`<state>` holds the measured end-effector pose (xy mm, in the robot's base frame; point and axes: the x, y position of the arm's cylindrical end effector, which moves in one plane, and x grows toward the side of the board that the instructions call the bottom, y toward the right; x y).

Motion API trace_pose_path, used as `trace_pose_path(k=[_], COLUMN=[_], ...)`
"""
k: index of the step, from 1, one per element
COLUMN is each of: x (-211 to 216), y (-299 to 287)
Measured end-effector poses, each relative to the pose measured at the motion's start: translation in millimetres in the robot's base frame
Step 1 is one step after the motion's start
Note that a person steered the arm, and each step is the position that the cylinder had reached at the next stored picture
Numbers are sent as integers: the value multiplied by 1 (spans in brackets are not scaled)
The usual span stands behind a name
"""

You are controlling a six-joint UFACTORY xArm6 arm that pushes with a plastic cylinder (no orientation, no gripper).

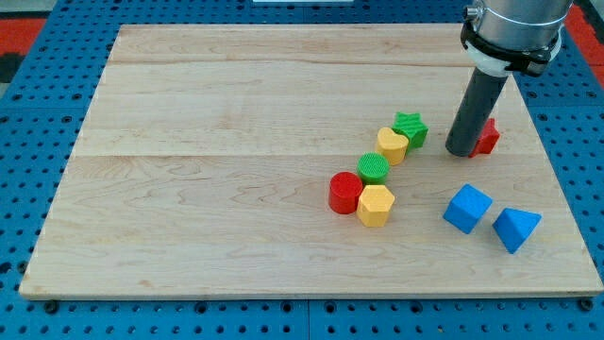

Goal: Slide the red star slightly up

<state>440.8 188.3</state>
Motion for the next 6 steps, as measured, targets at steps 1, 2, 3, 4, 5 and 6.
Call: trace_pose_path(k=[1, 2, 3, 4, 5, 6], x=[19, 19, -60, -141, -109, -72], y=[13, 53, 18, -18, -7, -12])
